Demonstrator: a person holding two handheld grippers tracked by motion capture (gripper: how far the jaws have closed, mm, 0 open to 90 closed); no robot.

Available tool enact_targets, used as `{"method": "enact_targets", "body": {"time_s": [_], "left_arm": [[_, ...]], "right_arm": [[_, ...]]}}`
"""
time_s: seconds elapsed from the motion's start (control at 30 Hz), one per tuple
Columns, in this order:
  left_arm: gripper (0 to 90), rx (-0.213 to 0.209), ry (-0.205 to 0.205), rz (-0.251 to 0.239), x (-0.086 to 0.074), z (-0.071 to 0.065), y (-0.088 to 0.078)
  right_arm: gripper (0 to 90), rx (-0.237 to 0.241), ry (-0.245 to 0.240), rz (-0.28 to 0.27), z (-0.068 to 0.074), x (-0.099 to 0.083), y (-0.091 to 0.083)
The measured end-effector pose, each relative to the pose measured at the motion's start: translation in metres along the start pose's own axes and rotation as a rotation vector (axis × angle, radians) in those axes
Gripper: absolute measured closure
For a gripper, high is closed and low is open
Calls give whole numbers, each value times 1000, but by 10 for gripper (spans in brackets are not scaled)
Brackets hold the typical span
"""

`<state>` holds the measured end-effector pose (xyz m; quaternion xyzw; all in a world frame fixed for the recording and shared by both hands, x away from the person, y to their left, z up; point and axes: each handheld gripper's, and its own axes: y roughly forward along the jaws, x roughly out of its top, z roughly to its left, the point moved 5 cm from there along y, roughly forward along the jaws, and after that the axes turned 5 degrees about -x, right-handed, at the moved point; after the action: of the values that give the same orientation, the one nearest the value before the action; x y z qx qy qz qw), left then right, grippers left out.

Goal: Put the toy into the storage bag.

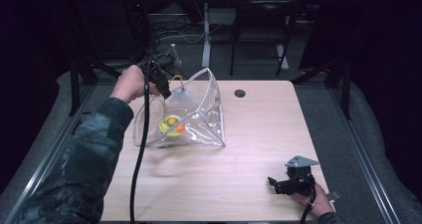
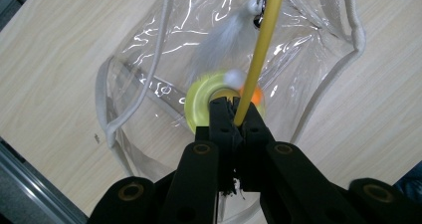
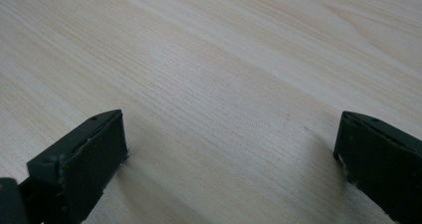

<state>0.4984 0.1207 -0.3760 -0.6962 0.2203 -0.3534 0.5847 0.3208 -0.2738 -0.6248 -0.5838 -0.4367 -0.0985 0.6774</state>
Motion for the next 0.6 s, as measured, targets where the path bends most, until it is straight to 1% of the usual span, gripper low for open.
{"method": "enact_targets", "body": {"time_s": [0.13, 0.2, 0.27, 0.33, 0.57, 0.6], "left_arm": [[879, 4, -6, -1, 0, 1, 4], [879, -3, -2, 8, 0, 1, 8], [879, 2, -6, 13, 0, 1, 12], [879, -6, -10, 21, -1, 3, 15], [879, -6, -25, 13, 0, 7, 22], [879, -3, -26, 18, 0, 8, 26]], "right_arm": [[0, 0, 0, 0, 0, 0, 0], [0, 0, 1, 0, 0, 0, 0], [0, 0, 0, 0, 0, 0, 0], [0, 0, 0, 0, 0, 0, 0], [0, 0, 0, 0, 0, 0, 0], [0, 0, 0, 0, 0, 0, 0]]}}
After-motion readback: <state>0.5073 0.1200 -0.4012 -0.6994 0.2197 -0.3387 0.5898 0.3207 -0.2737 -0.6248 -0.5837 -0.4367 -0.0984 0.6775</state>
